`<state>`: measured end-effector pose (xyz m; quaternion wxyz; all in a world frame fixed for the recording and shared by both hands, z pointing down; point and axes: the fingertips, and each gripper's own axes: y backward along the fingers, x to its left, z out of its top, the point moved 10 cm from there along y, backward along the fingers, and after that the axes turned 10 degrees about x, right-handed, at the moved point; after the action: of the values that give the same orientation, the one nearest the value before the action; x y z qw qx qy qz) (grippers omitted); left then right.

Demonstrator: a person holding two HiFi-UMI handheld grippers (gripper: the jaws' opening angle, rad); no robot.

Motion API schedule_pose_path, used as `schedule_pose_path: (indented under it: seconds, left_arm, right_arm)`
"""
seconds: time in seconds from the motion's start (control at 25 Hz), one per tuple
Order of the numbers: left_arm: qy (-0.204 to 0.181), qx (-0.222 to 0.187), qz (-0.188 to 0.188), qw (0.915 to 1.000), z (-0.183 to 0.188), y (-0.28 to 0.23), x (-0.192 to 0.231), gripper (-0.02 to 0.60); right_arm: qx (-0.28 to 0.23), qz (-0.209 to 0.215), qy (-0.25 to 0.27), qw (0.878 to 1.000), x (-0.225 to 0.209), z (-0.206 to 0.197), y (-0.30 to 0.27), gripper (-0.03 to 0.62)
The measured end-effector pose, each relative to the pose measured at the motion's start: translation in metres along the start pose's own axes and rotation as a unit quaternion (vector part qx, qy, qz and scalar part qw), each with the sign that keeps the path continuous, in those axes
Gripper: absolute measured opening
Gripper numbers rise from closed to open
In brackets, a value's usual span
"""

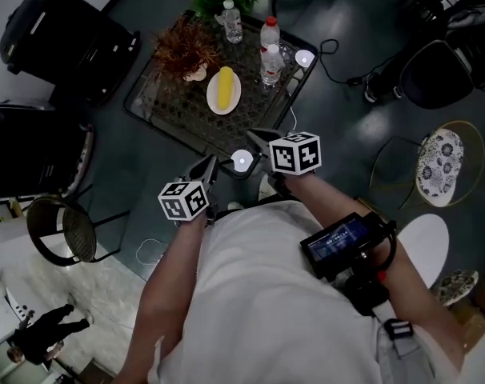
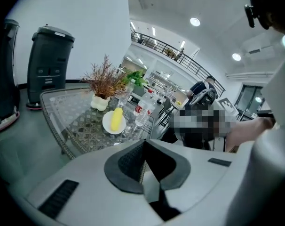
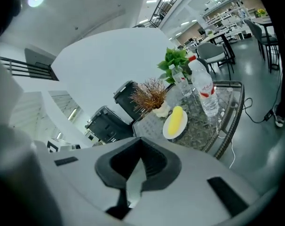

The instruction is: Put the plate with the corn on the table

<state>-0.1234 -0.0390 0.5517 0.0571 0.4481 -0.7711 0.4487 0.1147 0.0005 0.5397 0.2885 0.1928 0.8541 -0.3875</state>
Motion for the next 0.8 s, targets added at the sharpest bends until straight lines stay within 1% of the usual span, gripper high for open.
schedule_pose_path:
  seconds: [0.2,0.4,0.64,0.8]
  left_arm:
    - [-0.023,-0.030,-0.021,0.9991,-0.007,0.035,-0.020,0.008]
    - [-0.037,-0.059,-0.038,0.9968,-0.015,0.074,-0.026,0.008]
    - [-0.047,-0.070,-0.051,0.9951,-0.033,0.112,-0.020,0.008]
    - [-0.053,-0.073,-0.055,0.9943,-0.046,0.123,-0.024,0.008]
  right_arm:
    - [-0.014,0.007,0.030,0.999,0.034,-0.021,0.028,0.009]
    - [-0.025,0.011,0.042,0.999,0.068,-0.050,0.043,0.009]
    - [-0.037,0.007,0.050,0.998,0.106,-0.071,0.042,0.009]
    - [-0.043,0.006,0.057,0.997,0.120,-0.081,0.046,0.009]
